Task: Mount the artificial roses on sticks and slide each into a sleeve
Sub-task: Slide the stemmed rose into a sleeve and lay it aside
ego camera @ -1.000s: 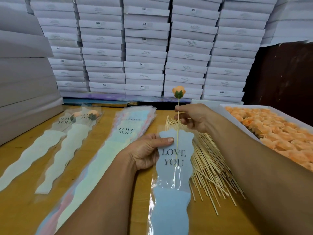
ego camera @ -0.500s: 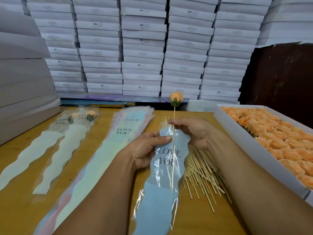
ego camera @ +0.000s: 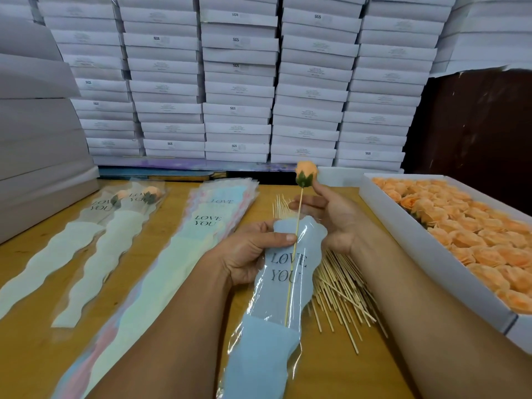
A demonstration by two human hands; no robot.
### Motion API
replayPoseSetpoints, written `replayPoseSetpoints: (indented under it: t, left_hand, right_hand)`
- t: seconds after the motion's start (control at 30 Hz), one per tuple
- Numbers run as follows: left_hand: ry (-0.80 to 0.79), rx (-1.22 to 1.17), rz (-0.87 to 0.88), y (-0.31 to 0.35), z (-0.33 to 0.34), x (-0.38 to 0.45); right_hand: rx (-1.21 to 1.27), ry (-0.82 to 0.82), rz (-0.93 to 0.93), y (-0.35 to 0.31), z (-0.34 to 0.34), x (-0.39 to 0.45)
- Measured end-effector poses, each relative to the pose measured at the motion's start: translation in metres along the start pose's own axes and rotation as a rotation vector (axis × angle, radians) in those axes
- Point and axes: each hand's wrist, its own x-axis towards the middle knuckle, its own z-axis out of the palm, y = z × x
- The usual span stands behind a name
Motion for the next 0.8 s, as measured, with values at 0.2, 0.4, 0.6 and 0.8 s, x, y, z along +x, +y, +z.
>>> replayPoseSetpoints:
  t: [0.2,0.4,0.6,0.8]
  left_hand:
    - [-0.064,0.043,-0.021,-0.004,0.0,0.004]
    - [-0.045,0.027,-0.013,-0.004,0.003,0.005]
    - [-0.066,-0.012,-0.022,-0.004,0.002,0.004]
    - [-0.03,-0.02,-0.015,-0.003,0.004,0.004]
  right_hand:
    - [0.2,-0.022,-0.06,-0.003,-0.006,0.0]
    - [0.213,-0.016,-0.063,-0.002,-0.011,0.002]
    - [0.07,-0.005,-0.095,0.0,-0.014,0.0]
    - [-0.005,-0.042,-0.01,0.0,-0.016,-0.001]
